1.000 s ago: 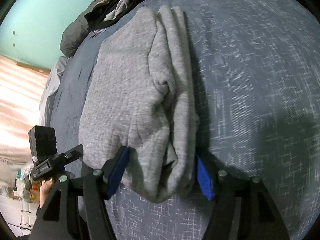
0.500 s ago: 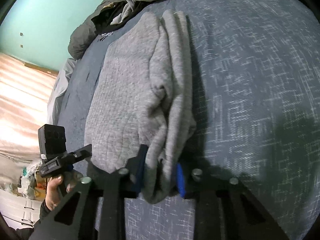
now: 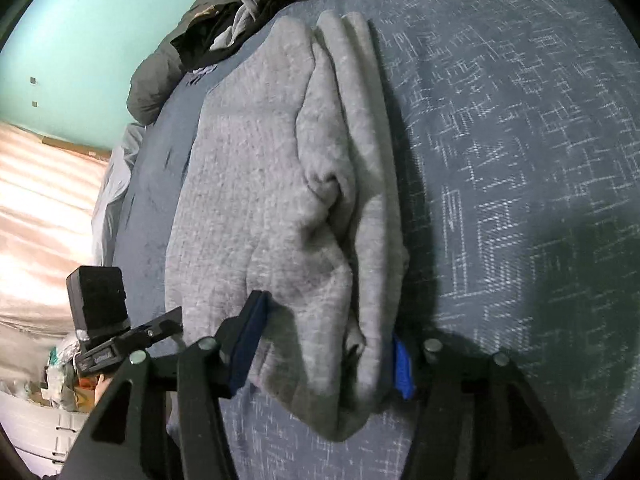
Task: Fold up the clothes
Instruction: 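Lift the folded sweatshirt with both tools and carry it toward the headboard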
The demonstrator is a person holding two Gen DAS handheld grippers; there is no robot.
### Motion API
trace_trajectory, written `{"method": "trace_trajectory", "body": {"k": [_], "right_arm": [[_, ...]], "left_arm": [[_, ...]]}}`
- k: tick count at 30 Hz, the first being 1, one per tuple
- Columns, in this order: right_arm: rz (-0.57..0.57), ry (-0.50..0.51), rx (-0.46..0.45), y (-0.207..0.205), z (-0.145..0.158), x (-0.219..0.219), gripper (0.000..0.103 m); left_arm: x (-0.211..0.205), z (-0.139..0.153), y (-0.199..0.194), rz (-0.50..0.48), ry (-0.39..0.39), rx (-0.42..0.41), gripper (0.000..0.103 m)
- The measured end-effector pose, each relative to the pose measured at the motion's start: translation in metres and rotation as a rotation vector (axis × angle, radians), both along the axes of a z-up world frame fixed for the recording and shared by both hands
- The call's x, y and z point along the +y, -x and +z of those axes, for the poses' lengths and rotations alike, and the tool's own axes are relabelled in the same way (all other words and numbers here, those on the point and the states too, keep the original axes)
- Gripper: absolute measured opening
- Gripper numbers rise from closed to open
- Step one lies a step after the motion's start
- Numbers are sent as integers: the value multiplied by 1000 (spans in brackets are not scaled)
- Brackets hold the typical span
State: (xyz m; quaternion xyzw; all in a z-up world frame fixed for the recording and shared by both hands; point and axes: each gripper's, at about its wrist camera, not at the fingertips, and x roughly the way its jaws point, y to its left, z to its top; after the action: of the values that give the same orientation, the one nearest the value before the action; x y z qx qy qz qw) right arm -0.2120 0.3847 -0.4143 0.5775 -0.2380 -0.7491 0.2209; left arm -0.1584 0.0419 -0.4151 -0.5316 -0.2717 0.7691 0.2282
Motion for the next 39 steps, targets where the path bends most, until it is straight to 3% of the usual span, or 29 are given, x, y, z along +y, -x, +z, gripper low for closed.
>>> {"method": "trace_trajectory", "body": {"k": [4,7,10,13,19,26,39], "right_arm": [[27,-64,33,-2,3,-11,40],[49,-129,63,-4,12,-18,28],[68,-197,97,-6,23,-26,23],[72,-226,127,-10,32,-27,22],[62,-187,176,-14,57,-22,20],[46,-131,236,-15,99,-8,20],[8,-141,393,2,229,67,19]], "left_arm": [[8,5,1,-6,49,24,70],[12,12,1,-6,81,50,63],[15,19,-1,-3,111,77,59],[18,28,-4,8,153,101,57],[24,60,-8,9,188,153,53],[40,123,-4,-21,210,228,53],[137,243,31,-115,228,377,52]]}}
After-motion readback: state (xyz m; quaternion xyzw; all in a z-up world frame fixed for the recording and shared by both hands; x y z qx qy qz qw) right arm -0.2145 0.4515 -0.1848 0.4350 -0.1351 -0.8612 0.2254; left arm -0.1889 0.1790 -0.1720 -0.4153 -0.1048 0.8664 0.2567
